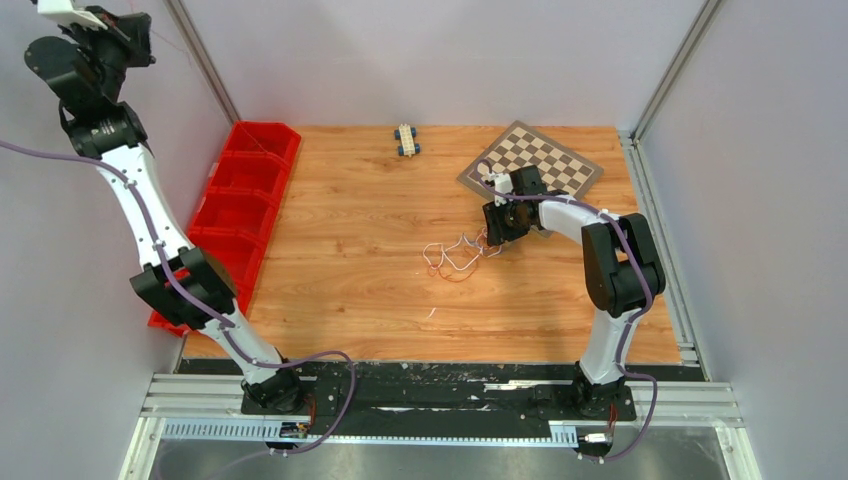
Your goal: Untangle the cables
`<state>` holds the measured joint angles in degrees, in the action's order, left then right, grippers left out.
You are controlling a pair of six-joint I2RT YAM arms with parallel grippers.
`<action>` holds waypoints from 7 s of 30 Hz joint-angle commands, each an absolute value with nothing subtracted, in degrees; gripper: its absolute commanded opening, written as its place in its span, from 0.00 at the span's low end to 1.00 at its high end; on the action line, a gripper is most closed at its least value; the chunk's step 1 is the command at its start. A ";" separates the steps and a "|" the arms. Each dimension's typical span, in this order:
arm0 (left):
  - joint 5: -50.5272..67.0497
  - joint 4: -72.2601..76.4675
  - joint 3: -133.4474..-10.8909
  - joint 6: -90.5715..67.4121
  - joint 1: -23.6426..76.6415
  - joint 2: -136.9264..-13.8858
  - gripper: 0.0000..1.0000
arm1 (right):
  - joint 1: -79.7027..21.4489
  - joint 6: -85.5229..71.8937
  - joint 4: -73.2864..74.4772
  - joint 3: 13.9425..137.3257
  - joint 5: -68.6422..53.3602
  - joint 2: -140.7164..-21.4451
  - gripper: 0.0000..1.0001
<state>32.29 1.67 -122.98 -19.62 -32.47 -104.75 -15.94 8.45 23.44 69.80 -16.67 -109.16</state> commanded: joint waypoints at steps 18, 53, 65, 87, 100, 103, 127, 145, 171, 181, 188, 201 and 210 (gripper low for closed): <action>42.18 8.94 -124.95 -26.60 -24.83 -100.21 0.00 | -16.10 8.35 24.53 70.39 -16.78 -110.90 0.42; 31.73 0.66 -112.64 -10.90 -30.76 -98.39 0.00 | -16.12 8.09 24.68 70.44 -16.26 -111.72 0.42; 32.84 -2.61 -103.05 -6.23 -30.23 -104.38 0.00 | -16.15 8.07 24.86 70.38 -16.94 -112.18 0.43; 34.29 -21.69 -107.99 17.91 -28.16 -123.65 0.00 | -16.24 9.01 26.10 68.10 -15.00 -113.04 0.43; 24.23 -35.11 -116.84 24.21 -25.45 -131.40 0.01 | -16.23 8.83 26.16 68.24 -15.12 -114.08 0.44; 22.45 -38.13 -119.13 25.91 -24.96 -132.55 0.03 | -16.22 8.88 26.14 68.12 -15.33 -113.97 0.44; 38.13 -49.92 -122.63 29.01 -22.57 -113.43 0.99 | -14.83 12.73 24.99 66.31 -29.15 -109.11 0.30; 54.10 -15.26 -68.25 25.65 23.08 -93.23 0.82 | -15.98 13.84 24.11 65.84 -51.64 -101.74 0.00; 44.28 -0.64 -50.25 29.41 33.45 -97.53 0.47 | -15.82 8.40 22.18 62.62 -50.08 -101.38 0.00; 39.50 -2.23 -55.53 26.92 37.03 -100.96 0.30 | -15.16 7.27 22.09 62.67 -49.97 -101.58 0.00; 39.83 -13.93 -56.32 27.52 35.02 -85.85 0.00 | -13.81 7.36 21.19 63.65 -35.86 -103.56 0.01; 50.72 -28.41 -84.36 9.67 16.56 -74.81 0.00 | -13.82 9.82 21.13 63.24 -18.21 -107.27 0.16; 50.11 -17.85 -104.66 -2.10 4.73 -77.84 0.00 | -13.88 13.01 22.02 63.19 -14.93 -107.97 0.09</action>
